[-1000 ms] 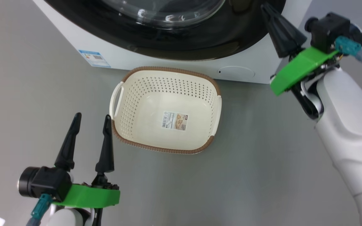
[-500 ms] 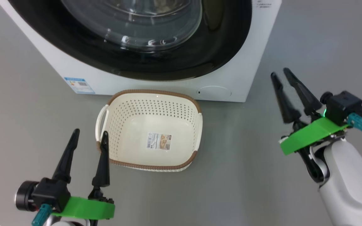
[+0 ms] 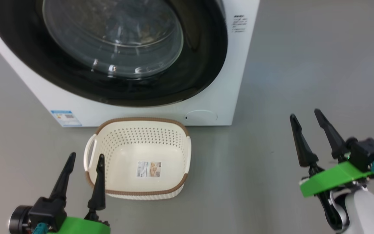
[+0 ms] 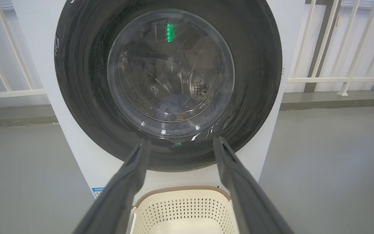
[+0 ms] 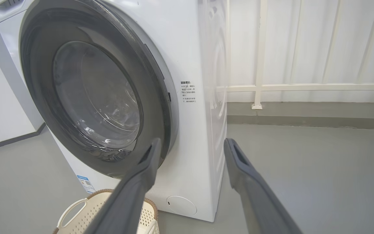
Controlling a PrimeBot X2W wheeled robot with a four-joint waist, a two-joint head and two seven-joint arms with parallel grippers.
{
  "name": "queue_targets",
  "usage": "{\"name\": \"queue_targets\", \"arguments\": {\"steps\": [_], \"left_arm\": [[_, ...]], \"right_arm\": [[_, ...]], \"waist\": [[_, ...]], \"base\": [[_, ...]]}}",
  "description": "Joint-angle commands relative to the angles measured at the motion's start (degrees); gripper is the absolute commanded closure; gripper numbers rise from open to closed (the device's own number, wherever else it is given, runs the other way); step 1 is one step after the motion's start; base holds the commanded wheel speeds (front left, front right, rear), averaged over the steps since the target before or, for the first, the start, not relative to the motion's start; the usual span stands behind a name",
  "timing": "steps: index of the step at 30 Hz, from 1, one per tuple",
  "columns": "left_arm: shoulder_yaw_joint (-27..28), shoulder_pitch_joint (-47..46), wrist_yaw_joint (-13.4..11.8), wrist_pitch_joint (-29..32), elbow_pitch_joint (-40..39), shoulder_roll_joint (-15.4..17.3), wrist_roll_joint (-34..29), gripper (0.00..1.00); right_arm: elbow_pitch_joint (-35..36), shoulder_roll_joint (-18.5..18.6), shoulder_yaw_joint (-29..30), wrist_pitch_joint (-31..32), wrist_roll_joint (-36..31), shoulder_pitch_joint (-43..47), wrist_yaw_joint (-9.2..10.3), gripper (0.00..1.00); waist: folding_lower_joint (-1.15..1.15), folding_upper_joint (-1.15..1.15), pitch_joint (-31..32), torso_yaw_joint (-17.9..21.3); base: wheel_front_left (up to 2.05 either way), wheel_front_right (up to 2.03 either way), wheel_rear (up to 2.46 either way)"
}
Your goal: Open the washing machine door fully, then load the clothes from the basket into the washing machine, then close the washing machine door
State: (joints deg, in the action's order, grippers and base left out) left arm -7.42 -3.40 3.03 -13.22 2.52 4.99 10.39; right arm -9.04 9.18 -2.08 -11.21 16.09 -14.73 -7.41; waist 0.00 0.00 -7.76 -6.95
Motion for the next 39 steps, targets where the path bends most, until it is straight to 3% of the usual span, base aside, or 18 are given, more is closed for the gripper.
{"name": "queue_targets", "arguments": {"steps": [1, 15, 39], "left_arm": [[2.15, -0.22, -0.55, 0.2, -1.45, 1.27, 0.74, 0.0], [2.74, 3.57, -1.16, 2.14, -2.48, 2.62, 2.12, 0.0], [2.4, 4.83, -2.29, 3.42, -3.9, 3.88, 2.82, 0.0]], "right_arm": [[2.36, -0.46, -0.6, 0.25, -1.25, 1.32, -0.08, 0.0], [11.32, -3.34, 4.76, 3.99, -3.95, 13.4, -0.08, 0.0], [16.53, -5.59, 6.6, 6.1, -5.18, 16.95, -0.08, 0.0]], "waist": [[0.0, 0.0, 1.82, 1.78], [0.0, 0.0, 5.77, 5.05], [0.0, 0.0, 6.19, 6.74]], "base": [[0.0, 0.0, 0.0], [0.0, 0.0, 0.0], [0.0, 0.0, 0.0]]}}
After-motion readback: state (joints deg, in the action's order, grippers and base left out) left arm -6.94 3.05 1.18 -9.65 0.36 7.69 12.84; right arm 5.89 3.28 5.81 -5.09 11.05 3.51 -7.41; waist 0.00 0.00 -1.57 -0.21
